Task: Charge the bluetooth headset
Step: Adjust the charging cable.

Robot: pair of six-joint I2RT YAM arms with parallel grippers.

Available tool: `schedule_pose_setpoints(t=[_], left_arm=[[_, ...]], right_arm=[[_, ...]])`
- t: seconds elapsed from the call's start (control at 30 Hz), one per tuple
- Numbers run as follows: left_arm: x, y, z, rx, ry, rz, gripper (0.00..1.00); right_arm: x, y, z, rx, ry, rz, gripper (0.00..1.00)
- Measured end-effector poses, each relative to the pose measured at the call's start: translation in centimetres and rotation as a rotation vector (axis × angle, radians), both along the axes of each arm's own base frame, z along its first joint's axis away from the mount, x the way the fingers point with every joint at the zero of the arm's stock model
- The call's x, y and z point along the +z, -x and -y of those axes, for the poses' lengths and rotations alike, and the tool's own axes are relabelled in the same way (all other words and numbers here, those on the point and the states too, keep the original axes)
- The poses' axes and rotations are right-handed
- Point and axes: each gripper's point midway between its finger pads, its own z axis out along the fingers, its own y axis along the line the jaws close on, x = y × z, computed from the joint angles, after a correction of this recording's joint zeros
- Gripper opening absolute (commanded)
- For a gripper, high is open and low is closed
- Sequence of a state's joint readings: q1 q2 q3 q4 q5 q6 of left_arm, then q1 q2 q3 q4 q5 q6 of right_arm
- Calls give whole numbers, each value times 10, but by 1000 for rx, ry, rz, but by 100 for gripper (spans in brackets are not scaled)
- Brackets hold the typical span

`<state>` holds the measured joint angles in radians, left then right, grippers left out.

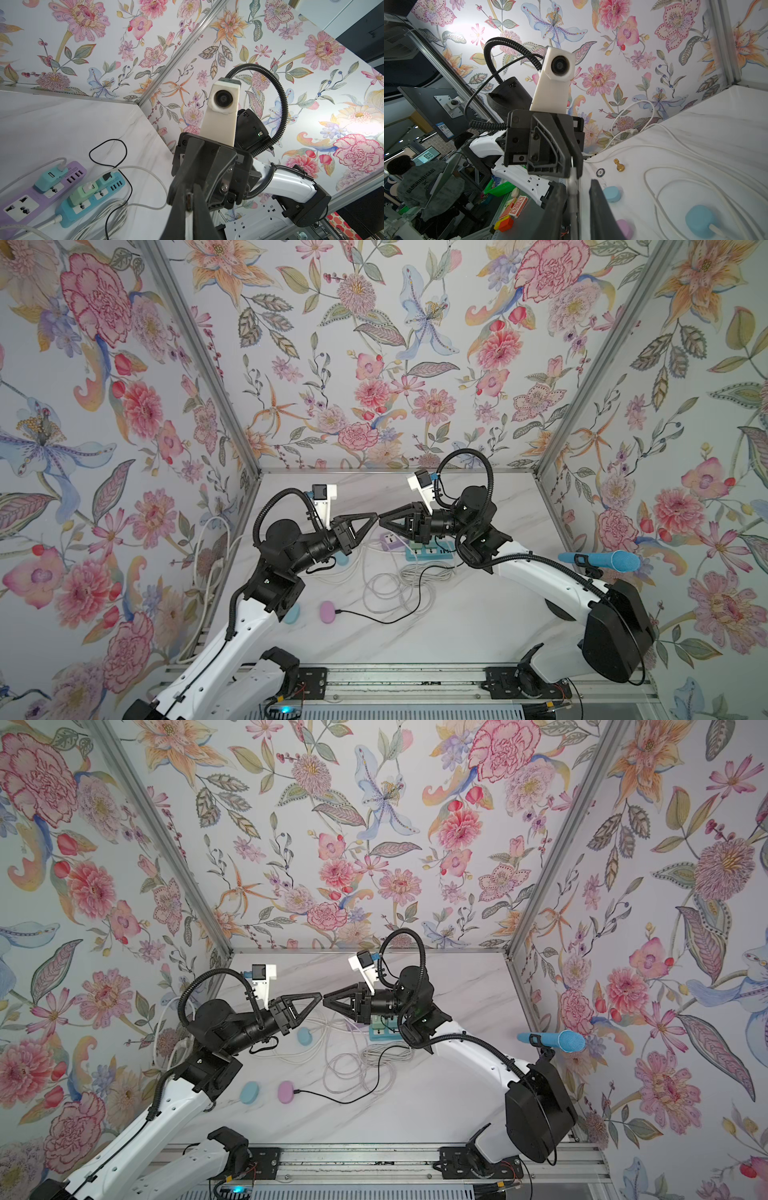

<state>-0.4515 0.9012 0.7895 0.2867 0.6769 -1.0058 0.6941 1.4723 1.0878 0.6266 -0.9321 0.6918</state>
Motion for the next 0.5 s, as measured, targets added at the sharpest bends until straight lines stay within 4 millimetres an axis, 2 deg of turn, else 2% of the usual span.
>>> schedule_pose_setpoints(t=[0.03, 0.13, 0.17, 0.23, 0.3, 0.4, 0.5], left_arm=[[0, 0, 0, 0, 0, 0, 0], [1, 0, 0, 0, -1, 5, 0], [0, 0, 0, 1, -1, 5, 3], [0, -1, -1, 6, -4, 6, 27], [-1, -1, -1, 10, -13, 9, 45], [-6, -1, -3, 24, -37, -4, 54], [-8, -1, -9, 59, -66, -15, 59]], right_arm=[[1, 0, 0, 2, -3, -2, 0], [2, 1, -1, 10, -11, -5, 0], [2, 1, -1, 10, -13, -7, 0], [3, 1, -2, 10, -14, -11, 0], [3, 1, -1, 10, -17, -14, 0], [4, 1, -1, 10, -18, -14, 0], [2, 1, -1, 10, -13, -19, 0]])
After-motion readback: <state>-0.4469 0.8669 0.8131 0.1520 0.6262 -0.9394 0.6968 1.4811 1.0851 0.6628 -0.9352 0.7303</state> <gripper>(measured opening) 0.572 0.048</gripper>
